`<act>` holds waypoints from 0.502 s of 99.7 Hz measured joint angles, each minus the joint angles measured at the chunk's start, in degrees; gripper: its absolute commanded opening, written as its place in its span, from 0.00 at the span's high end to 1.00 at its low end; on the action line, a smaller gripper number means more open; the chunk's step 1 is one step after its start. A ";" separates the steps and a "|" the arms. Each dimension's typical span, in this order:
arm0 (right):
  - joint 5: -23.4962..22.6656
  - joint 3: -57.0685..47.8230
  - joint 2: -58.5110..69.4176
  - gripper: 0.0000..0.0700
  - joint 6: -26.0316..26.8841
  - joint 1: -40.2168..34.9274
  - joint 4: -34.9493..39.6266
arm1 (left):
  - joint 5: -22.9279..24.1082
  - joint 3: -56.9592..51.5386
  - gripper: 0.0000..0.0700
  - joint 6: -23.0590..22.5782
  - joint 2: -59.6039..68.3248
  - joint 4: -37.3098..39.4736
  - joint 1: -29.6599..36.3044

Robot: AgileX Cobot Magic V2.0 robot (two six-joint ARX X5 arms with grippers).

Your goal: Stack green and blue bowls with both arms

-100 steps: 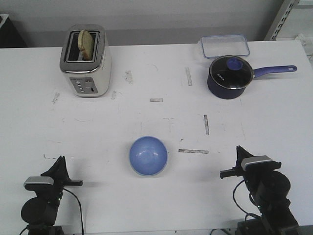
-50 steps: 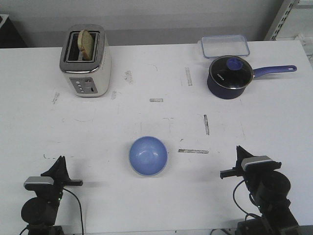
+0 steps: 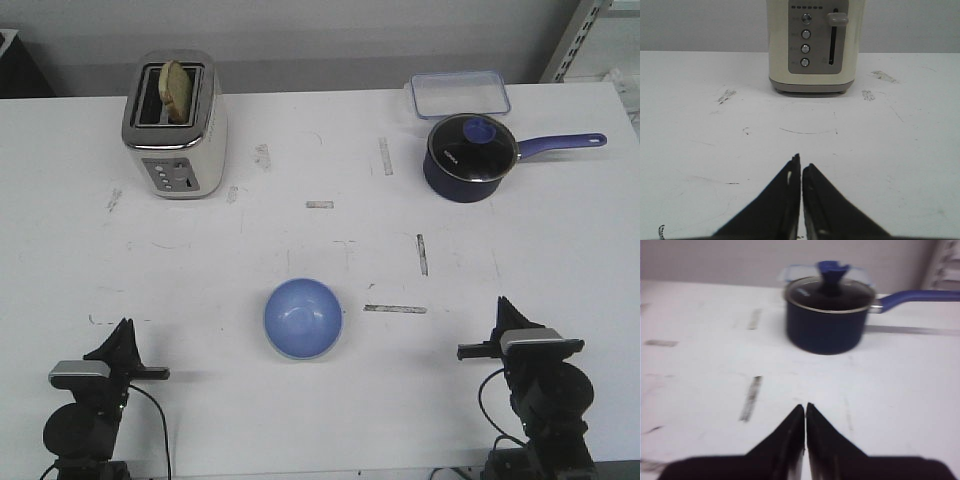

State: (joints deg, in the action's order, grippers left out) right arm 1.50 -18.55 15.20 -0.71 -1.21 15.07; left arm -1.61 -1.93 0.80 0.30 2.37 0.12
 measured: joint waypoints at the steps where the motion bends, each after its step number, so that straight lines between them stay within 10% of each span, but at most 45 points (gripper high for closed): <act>1: 0.00 0.63 -0.37 1.00 0.00 0.24 -0.63 | 0.00 0.00 1.00 0.00 0.00 0.00 0.00; 50: -0.04 17.70 -15.08 1.00 -0.22 1.97 -10.93 | 0.00 0.00 1.00 0.02 0.00 0.00 0.00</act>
State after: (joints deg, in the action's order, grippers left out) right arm 1.45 -0.84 0.12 -0.93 0.75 4.14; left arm -1.61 -1.93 0.82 0.30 2.37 0.12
